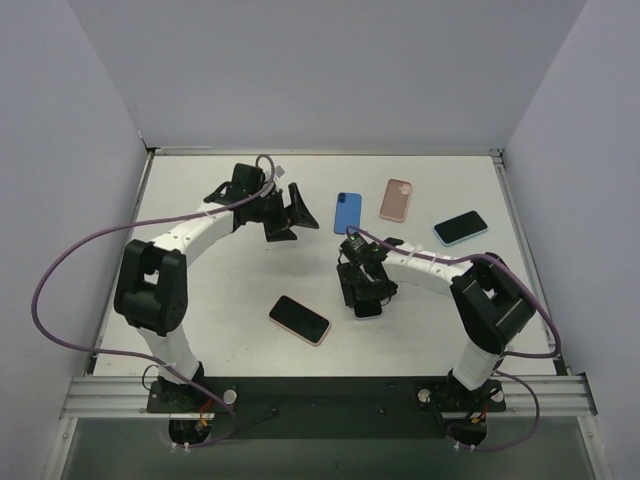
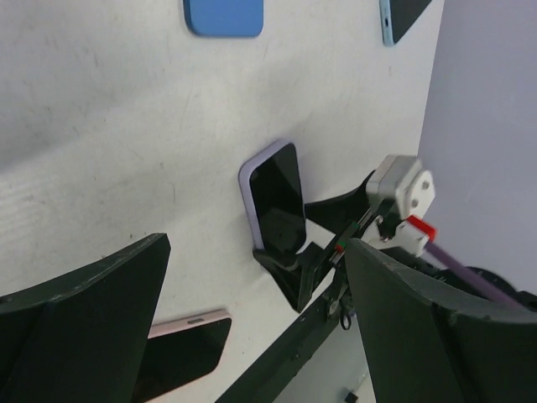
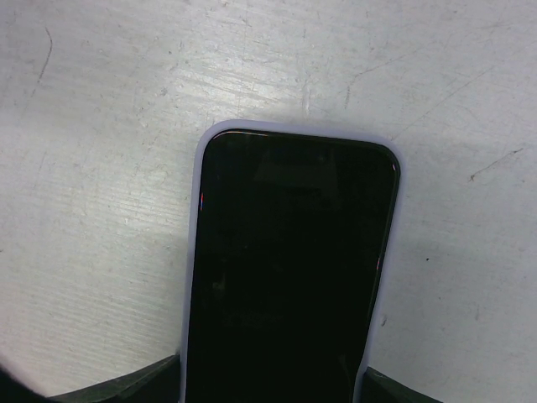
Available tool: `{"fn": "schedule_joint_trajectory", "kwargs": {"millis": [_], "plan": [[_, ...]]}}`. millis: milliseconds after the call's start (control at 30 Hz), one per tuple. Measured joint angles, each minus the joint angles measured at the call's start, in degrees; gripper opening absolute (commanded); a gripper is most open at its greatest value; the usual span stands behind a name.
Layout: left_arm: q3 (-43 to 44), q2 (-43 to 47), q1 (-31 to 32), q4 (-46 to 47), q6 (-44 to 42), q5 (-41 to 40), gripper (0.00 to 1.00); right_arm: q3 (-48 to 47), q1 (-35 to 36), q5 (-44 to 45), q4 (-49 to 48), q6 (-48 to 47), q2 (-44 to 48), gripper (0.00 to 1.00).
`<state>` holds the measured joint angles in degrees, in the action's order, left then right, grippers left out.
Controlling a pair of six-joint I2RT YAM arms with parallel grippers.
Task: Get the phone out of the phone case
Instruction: Pick up the phone at the center of the board.
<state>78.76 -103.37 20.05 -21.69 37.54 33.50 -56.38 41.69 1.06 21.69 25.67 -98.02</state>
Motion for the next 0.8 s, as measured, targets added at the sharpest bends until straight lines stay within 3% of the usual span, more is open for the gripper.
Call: {"fn": "schedule_joint_trajectory", "kwargs": {"millis": [167, 333, 600, 800], "plan": [[-14.88, 3.87, 0.20, 10.73, 7.13, 5.29, 0.97, 0.13, -0.33, -0.90, -0.09, 0.15, 0.31, 0.14], [-24.22, 4.33, 1.57, 20.04, 12.83, 8.39, 0.97, 1.27, -1.64, -4.90, -1.66, 1.55, 1.70, 0.14], [-25.90, 0.96, 8.15, 26.86, 16.44, 8.94, 0.97, 3.52, -4.83, -14.10, -5.95, 4.35, 3.98, 0.12], [-23.54, -6.03, 9.75, 27.93, 17.51, 9.44, 0.94, 3.76, -4.98, -18.60, -8.24, 4.52, 4.70, 0.12]]}}
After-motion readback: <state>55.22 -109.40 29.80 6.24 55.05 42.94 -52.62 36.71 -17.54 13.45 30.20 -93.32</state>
